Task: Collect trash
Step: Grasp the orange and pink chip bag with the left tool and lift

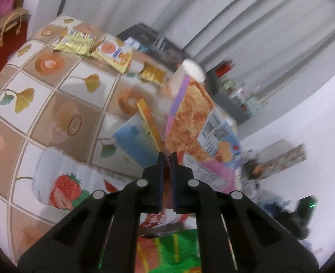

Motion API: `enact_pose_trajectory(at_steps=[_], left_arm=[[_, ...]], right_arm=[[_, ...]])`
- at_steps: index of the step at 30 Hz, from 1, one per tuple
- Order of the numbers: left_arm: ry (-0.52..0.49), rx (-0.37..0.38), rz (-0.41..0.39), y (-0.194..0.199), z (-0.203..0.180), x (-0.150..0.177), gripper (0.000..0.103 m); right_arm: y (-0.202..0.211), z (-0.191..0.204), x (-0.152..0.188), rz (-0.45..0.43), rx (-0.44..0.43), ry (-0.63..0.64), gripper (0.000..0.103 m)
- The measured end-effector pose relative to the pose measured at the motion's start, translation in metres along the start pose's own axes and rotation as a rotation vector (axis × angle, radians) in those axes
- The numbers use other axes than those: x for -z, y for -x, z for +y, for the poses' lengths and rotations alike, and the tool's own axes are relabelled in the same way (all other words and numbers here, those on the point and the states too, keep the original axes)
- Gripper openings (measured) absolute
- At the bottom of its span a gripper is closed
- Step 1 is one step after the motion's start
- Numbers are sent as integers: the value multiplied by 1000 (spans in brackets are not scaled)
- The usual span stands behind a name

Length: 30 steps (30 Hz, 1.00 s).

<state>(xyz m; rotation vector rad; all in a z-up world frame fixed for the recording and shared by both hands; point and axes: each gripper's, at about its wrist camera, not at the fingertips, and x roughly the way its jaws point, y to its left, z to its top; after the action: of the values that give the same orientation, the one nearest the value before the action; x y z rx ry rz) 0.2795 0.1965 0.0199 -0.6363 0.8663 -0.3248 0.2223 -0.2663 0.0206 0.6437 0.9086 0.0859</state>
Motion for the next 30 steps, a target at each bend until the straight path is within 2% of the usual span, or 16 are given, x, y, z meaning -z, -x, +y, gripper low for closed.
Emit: enact_pose_trajectory(at_steps=[3,5,9,11,13,14,18,22,25,26,28,29,30], left_arm=[[76,73,-76,22,13,-9,4],[125,97,-133,36,24,-14,3],[296,114,-291,67,65,-18,3],[405,58,-341,74,87,-14,4],[541,-32,-385,78,112,-1,4],[570,-56,-385,77,118,3,4],[624,-155,-345,68,126,22,5],[637,-161,-338,67,121,33,6],[646,-160,-321,67,122,35,12],[649,-164,-318,68,121,36,18],[646,-187,-310,70,120,37,32],[642,-218,-317,74,116,37,47],[628,-247,-335,80,113,37,55]], right_arm=[[-4,4,0,9,5,6,59],[-7,6,0,13,6,8,59],[-13,10,1,21,4,8,59],[-16,12,2,26,3,7,59],[-20,13,2,33,0,5,59],[-22,13,2,37,-1,4,59],[-28,14,2,49,-2,3,59],[-31,14,1,54,-6,-1,59],[-32,14,1,57,-12,3,59],[-32,14,1,58,-15,4,59],[-34,14,1,63,-18,3,59],[-34,14,1,65,-18,3,59],[-35,14,1,68,-18,4,59]])
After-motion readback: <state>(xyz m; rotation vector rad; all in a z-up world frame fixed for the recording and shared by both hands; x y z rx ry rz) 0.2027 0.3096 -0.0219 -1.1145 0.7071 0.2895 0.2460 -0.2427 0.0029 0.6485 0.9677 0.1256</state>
